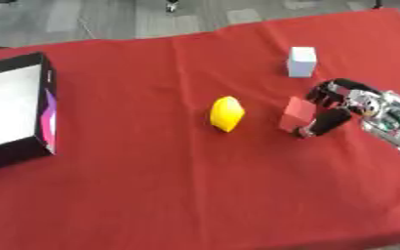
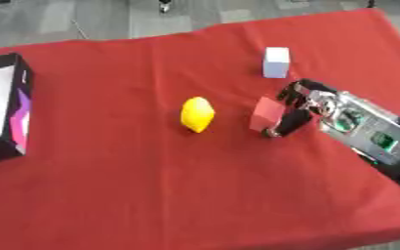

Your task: Pick up the objects with one hand, pass them to the other hand, and then place them into the box on the other side of the table.

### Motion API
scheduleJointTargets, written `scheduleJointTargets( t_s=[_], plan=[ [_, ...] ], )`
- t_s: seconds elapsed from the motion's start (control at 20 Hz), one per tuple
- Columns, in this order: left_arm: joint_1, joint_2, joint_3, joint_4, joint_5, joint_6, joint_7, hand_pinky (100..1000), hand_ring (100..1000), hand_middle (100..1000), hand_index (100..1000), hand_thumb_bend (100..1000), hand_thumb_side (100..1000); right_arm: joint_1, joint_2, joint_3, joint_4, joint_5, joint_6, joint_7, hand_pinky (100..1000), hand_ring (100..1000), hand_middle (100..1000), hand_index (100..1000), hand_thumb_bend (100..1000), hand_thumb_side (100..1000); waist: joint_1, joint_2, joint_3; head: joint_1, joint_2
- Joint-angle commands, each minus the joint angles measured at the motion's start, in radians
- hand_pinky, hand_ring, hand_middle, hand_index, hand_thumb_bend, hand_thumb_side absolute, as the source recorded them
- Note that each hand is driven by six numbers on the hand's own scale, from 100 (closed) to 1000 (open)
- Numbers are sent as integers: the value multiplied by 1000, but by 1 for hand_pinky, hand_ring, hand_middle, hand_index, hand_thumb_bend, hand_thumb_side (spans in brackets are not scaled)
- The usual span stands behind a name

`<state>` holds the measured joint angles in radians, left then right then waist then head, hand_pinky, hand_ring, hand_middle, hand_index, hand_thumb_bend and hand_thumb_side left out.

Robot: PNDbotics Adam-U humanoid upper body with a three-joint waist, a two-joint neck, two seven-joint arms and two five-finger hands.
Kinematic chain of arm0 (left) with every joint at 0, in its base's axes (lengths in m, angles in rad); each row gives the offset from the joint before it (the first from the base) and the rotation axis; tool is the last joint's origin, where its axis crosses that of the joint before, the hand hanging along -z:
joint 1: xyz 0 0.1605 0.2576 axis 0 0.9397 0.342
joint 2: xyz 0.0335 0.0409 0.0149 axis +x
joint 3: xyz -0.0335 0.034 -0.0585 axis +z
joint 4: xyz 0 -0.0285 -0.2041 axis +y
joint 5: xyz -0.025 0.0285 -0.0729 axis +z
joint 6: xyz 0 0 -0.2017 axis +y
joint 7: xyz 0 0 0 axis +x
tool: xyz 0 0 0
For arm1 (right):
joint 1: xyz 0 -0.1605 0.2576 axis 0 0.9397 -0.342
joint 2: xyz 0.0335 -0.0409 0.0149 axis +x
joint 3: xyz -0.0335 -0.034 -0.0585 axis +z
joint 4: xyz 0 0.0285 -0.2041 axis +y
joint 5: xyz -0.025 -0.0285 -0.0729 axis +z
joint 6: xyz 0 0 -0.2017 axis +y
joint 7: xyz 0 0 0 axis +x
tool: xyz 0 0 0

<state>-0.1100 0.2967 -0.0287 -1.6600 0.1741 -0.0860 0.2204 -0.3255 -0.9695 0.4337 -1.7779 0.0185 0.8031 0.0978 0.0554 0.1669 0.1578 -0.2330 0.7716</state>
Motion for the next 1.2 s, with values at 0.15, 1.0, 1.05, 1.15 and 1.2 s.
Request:
scheduleJointTargets(
  t_s=[0.15,1.0,1.05,1.15,1.2],
  plan=[
    [-7,10,1,-14,-1,1,0,825,675,745,835,292,738,-11,-16,-4,4,-40,9,-15,844,781,661,742,489,116,9,4,2,0,-2],
    [-3,13,4,-14,-3,1,1,826,674,745,835,288,739,-4,-32,-64,-110,-179,18,-99,796,716,493,590,383,100,9,-4,-8,14,-2],
    [-3,14,4,-14,-3,1,2,826,674,745,835,287,738,-4,-33,-77,-132,-186,16,-106,791,710,486,585,377,100,9,-5,-10,15,-2],
    [-3,15,6,-15,-4,1,3,826,674,745,835,288,737,-4,-33,-106,-180,-200,13,-122,782,701,476,577,368,100,10,-7,-13,17,-2],
    [-3,16,6,-16,-4,1,3,826,674,745,835,288,737,-6,-32,-120,-201,-207,11,-131,776,696,470,573,364,100,11,-8,-15,17,-2]
  ],
)
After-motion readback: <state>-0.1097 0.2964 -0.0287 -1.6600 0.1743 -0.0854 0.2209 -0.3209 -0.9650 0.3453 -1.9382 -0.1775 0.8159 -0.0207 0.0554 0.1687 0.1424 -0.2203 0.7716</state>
